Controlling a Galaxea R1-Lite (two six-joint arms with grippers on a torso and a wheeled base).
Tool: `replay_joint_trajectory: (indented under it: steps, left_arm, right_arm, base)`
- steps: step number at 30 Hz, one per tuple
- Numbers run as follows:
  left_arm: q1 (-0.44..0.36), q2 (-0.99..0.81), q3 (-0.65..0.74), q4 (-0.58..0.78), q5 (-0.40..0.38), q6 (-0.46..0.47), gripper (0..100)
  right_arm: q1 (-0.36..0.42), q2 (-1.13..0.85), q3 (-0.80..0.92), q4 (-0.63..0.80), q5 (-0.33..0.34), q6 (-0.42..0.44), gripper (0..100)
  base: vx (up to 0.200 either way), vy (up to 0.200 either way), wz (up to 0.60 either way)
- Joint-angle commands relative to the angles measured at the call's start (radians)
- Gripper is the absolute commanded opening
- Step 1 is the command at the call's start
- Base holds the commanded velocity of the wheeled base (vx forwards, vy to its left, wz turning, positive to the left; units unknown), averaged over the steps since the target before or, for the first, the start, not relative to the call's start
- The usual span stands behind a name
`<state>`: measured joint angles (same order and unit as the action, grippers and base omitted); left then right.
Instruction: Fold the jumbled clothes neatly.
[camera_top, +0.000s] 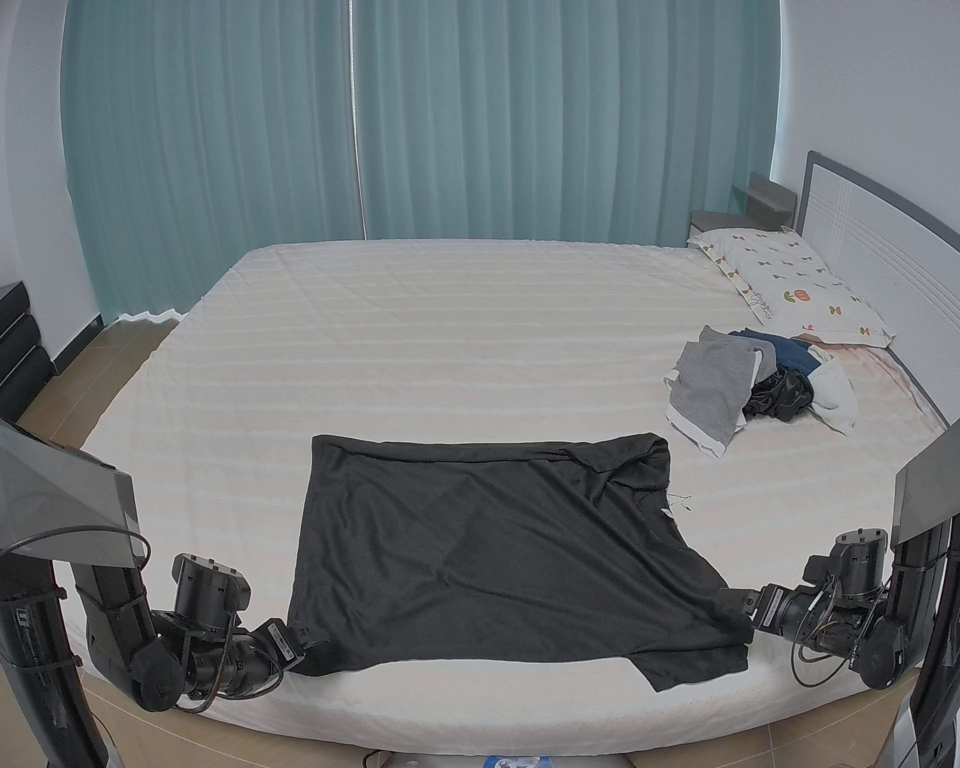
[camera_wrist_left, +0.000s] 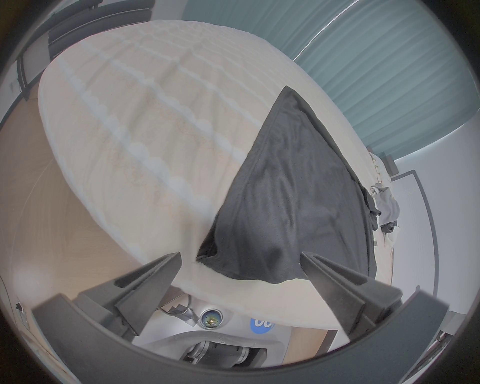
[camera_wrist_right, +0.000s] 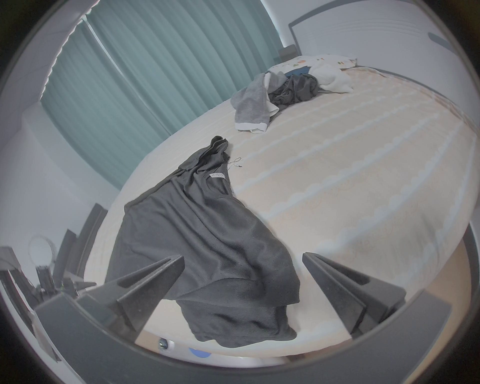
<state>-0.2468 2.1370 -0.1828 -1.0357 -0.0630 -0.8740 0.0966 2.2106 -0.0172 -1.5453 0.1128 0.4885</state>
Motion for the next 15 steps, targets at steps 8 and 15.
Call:
replay_joint_trajectory:
  steps: [8,15]
  left_arm:
    - [-0.002,0.018,0.02,-0.007,0.037,-0.008,100]
    - [-0.017,0.023,-0.003,-0.007,0.04,-0.045,100]
  right_arm:
    - [0.002,-0.022,0.017,0.001,0.004,-0.004,100]
    - [0.005,-0.012,0.017,0.002,0.005,-0.002,100]
  base:
    - [0.0,0.0,0.0]
    - [0.0,0.0,0.0]
